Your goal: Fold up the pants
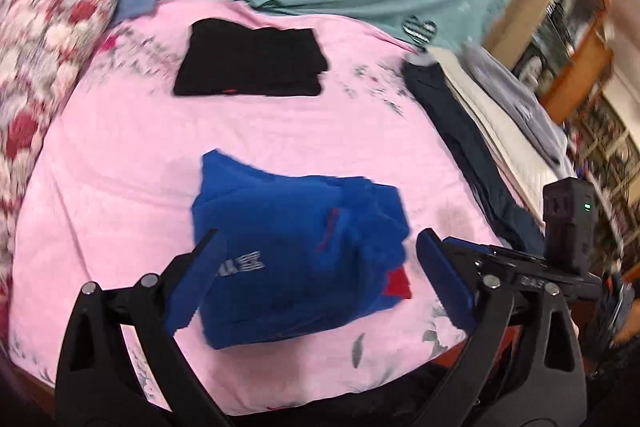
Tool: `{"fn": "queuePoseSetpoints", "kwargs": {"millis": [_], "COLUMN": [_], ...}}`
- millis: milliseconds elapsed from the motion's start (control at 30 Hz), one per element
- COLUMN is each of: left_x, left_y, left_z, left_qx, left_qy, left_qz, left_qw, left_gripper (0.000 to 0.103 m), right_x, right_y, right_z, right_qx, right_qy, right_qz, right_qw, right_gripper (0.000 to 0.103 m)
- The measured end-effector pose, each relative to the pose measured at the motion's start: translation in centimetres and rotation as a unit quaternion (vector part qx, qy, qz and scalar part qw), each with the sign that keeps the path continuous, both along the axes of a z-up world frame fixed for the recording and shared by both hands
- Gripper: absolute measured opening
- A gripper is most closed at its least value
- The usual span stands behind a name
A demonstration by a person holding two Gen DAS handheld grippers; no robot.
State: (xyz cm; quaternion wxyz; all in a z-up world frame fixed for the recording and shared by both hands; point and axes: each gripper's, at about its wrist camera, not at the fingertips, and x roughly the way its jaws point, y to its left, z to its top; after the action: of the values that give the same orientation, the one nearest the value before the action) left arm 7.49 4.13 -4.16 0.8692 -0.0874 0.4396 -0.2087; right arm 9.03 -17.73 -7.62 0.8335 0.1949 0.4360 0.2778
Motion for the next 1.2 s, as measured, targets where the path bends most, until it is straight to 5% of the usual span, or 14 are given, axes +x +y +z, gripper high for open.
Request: {"fn": "queuePoseSetpoints", "kwargs": {"millis": [133,300,533,633,733,800,833,1000,1167,1200], "left_x": [1.1,2.1,1.8,2.2,1.2,0.0,-0.4,-1.0,-0.3,-0.2], "left_y": [1.1,-1.1,-3.1,-3.4,-2.6,-1.4,-0.7,1.3,1.7,1.6], "left_z": [-2.8,-7.4,-11.2,-11.3,-10.3,-9.4,-9.0,-8.4,-8.6,-8.7], "left_qx": [-0.034,-0.073,-0.042,-0.041,-0.041,-0.042,-0.044,-0.067,-0.092,-0.100], "left_qy": [0.031,0.085,0.093,0.092,0.093,0.082,0.077,0.074,0.089,0.095], "left_qz": [-0.009,-0.052,-0.078,-0.079,-0.084,-0.084,-0.082,-0.062,-0.064,-0.070], "left_qw": [0.9989,0.9924,0.9917,0.9918,0.9913,0.9922,0.9927,0.9930,0.9897,0.9880], "left_gripper": [0.076,0.050,0.051,0.051,0.051,0.054,0.061,0.060,0.055,0.050], "right_x": [1.1,-2.5,-0.8,-0.3,3.0,7.2,9.3,16.6,17.2,17.0], "right_y": [-0.1,-1.4,2.2,3.5,7.0,9.8,10.9,14.7,16.2,16.3], "right_z": [-4.3,-4.9,-3.9,0.5,3.4,2.7,2.0,-2.0,-5.4,-5.7], "right_qx": [-0.083,-0.155,-0.252,-0.253,-0.208,-0.177,-0.174,-0.202,-0.213,-0.199], "right_qy": [0.085,0.072,0.075,0.024,-0.011,0.018,0.041,0.118,0.166,0.171], "right_qz": [-0.035,-0.057,-0.033,-0.008,0.078,0.145,0.159,0.187,0.220,0.229], "right_qw": [0.992,0.984,0.964,0.967,0.975,0.973,0.971,0.954,0.937,0.937], "right_gripper": [0.035,0.035,0.045,0.045,0.053,0.054,0.054,0.054,0.053,0.035]}}
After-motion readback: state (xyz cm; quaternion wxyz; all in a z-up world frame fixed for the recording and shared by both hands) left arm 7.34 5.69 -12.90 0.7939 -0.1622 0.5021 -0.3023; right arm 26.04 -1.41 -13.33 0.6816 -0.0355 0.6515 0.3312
